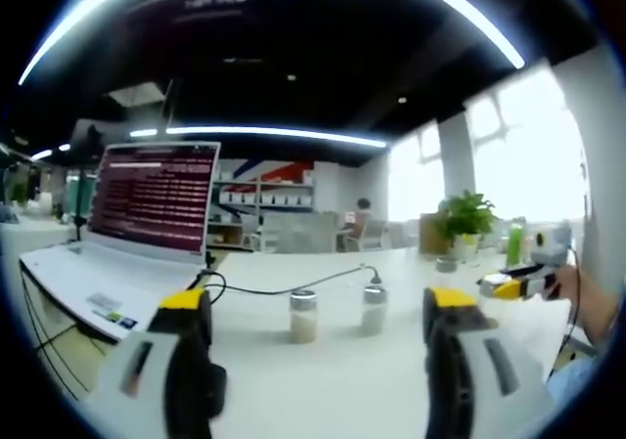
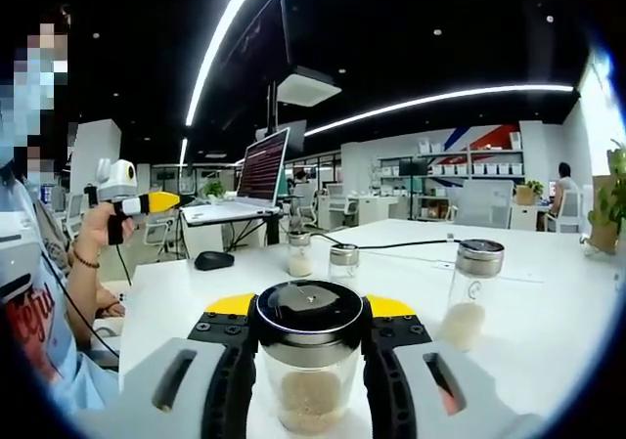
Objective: Rotate the seasoning bottle until the label or dispensing opening points toward the visible target arrow and the bottle remains upright within the marked orientation range
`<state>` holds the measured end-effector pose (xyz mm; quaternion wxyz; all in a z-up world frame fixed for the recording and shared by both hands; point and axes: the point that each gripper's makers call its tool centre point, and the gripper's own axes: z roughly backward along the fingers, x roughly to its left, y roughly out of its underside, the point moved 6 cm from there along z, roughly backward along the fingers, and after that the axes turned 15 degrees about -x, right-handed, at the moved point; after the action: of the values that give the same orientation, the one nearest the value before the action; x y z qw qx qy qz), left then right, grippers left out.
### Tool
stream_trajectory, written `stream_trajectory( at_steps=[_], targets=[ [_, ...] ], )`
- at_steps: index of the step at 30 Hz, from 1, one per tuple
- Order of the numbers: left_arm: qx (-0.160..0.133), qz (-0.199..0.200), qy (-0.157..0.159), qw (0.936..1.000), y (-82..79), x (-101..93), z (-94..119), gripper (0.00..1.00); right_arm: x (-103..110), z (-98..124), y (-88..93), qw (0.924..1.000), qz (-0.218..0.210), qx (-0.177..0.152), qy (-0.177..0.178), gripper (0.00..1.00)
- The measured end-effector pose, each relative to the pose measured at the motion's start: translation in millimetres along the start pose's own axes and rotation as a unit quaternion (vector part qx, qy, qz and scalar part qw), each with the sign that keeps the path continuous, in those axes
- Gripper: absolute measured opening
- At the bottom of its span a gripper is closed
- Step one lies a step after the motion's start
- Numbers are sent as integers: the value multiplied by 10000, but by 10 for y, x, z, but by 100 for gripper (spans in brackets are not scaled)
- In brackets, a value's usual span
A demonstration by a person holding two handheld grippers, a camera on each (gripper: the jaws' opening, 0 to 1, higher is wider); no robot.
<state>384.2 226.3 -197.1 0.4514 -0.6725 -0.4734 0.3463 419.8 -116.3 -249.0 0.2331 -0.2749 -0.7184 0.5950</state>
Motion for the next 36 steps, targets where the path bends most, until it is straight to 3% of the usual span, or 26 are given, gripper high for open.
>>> stream_trajectory(
  at_steps=[36],
  targets=[
    [28, 72, -91, 9999, 17, 33, 19, 93, 96, 3, 20, 9918, 268, -93, 1248, 41]
  ],
)
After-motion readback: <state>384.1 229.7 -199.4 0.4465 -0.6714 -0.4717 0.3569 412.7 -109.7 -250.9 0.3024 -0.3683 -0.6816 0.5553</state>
